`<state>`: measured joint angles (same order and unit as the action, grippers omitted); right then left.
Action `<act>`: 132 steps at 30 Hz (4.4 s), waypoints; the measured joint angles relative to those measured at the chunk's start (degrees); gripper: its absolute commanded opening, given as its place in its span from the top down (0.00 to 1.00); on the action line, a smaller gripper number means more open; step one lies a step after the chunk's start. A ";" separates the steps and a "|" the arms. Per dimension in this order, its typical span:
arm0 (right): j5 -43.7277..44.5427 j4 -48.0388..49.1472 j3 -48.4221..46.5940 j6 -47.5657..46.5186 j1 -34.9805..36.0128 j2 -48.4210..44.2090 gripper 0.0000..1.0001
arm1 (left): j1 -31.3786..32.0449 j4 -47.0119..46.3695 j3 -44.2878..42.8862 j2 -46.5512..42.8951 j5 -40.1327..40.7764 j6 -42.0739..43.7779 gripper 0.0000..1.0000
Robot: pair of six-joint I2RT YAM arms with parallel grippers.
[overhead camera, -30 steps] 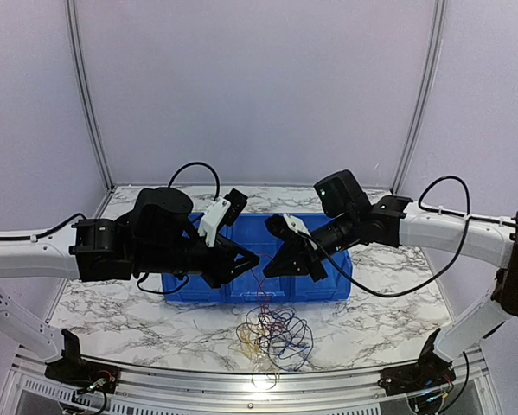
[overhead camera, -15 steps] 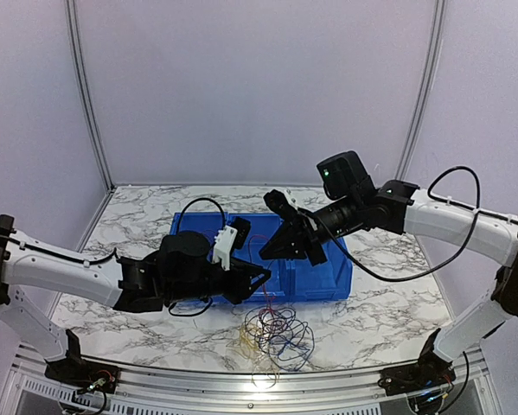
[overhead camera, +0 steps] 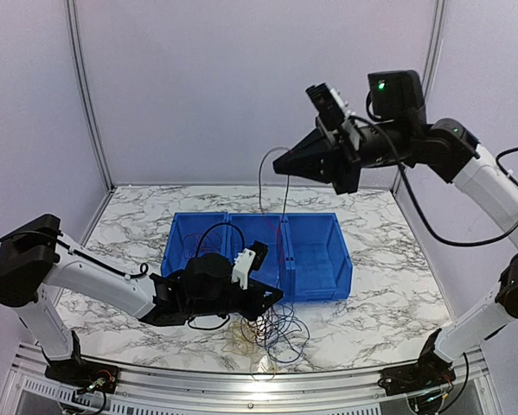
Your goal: Untangle the cables
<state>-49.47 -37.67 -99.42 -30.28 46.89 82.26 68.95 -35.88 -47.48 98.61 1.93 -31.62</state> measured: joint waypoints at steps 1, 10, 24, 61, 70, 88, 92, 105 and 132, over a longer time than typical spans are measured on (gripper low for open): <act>-0.39 -0.63 -2.89 0.02 -0.48 0.00 1.00 | 0.00 -0.55 0.13 0.50 -0.22 -0.33 0.88; -2.84 -0.52 -19.17 1.33 -8.57 -0.76 1.00 | 0.00 -2.03 2.12 4.57 -2.91 -2.56 0.88; 3.21 0.79 -5.01 1.60 -8.94 -4.39 1.00 | 0.02 -2.47 3.80 3.56 -4.98 -2.82 0.69; 9.20 11.13 11.28 5.38 -3.67 1.90 1.00 | 0.04 28.48 -11.76 -29.94 12.31 23.34 0.40; 10.08 11.10 11.30 4.72 -2.36 3.23 1.00 | -1.18 28.89 -16.55 -23.30 14.69 22.43 0.62; 10.10 11.67 13.14 4.50 -2.16 3.21 1.00 | -6.99 27.15 -16.48 -22.86 7.26 19.41 1.00; 10.10 12.15 13.94 4.55 -2.14 3.21 0.80 | -7.43 27.12 -16.48 -22.86 6.67 19.43 1.00; 8.00 13.27 22.80 4.04 -9.46 -4.11 0.39 | -12.02 35.50 -22.18 -27.89 13.62 24.28 1.00; 8.92 27.58 52.33 2.05 -21.73 -11.15 0.39 | -22.10 41.66 -19.10 -27.93 19.65 24.04 1.00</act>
<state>-40.56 -10.09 -47.09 -28.23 25.17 71.11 46.85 5.78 -66.59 70.67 21.58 -7.57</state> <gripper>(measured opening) 0.605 0.015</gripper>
